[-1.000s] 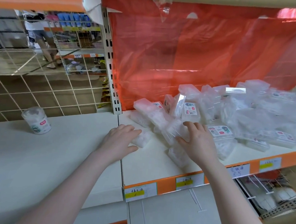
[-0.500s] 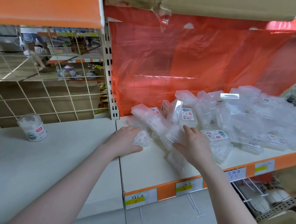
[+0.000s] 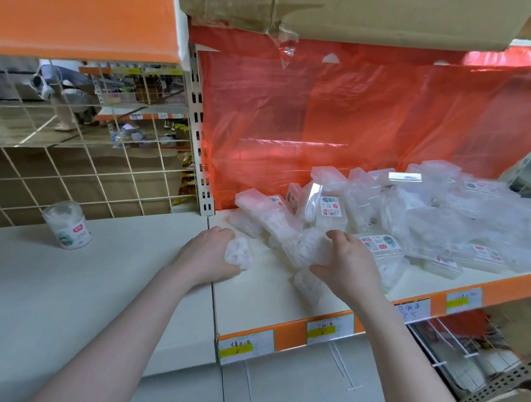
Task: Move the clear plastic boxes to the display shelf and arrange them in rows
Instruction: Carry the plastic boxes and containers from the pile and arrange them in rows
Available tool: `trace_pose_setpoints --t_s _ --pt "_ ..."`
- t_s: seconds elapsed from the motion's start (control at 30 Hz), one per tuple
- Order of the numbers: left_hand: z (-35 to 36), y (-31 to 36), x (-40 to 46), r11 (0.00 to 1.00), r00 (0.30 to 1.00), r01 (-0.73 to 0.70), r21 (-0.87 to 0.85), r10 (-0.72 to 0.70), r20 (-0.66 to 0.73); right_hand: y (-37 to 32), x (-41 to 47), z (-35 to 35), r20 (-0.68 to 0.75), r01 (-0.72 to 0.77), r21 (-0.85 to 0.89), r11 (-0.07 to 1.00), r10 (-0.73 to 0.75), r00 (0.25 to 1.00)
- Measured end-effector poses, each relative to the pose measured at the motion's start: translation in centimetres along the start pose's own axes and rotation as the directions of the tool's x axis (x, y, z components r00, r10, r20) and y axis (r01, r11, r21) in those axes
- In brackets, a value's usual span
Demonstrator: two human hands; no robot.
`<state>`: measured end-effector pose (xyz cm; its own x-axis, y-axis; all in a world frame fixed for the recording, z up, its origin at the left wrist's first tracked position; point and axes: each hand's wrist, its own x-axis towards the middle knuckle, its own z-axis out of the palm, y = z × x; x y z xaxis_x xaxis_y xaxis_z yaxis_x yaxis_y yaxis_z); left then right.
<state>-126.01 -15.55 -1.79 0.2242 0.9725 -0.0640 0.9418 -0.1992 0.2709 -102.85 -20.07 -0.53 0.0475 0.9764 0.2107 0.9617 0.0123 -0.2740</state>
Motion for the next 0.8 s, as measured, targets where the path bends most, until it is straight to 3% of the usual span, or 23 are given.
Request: trace_pose_setpoints --t_s 0.43,0.8 --pt "-1.9 -3.3 -9.2 0.978 0.971 0.210 0.004 -0.208 -0.121 -4.0 -1.6 1.5 0.041 0.255 0.023 0.967 -0.256 0.966" --pt "-5.2 -11.0 -16.3 0.949 0.929 0.316 -0.017 -0.313 -0.199 -14.3 -4.2 1.7 0.149 0.392 -0.004 0.920 -0.388 0.910"
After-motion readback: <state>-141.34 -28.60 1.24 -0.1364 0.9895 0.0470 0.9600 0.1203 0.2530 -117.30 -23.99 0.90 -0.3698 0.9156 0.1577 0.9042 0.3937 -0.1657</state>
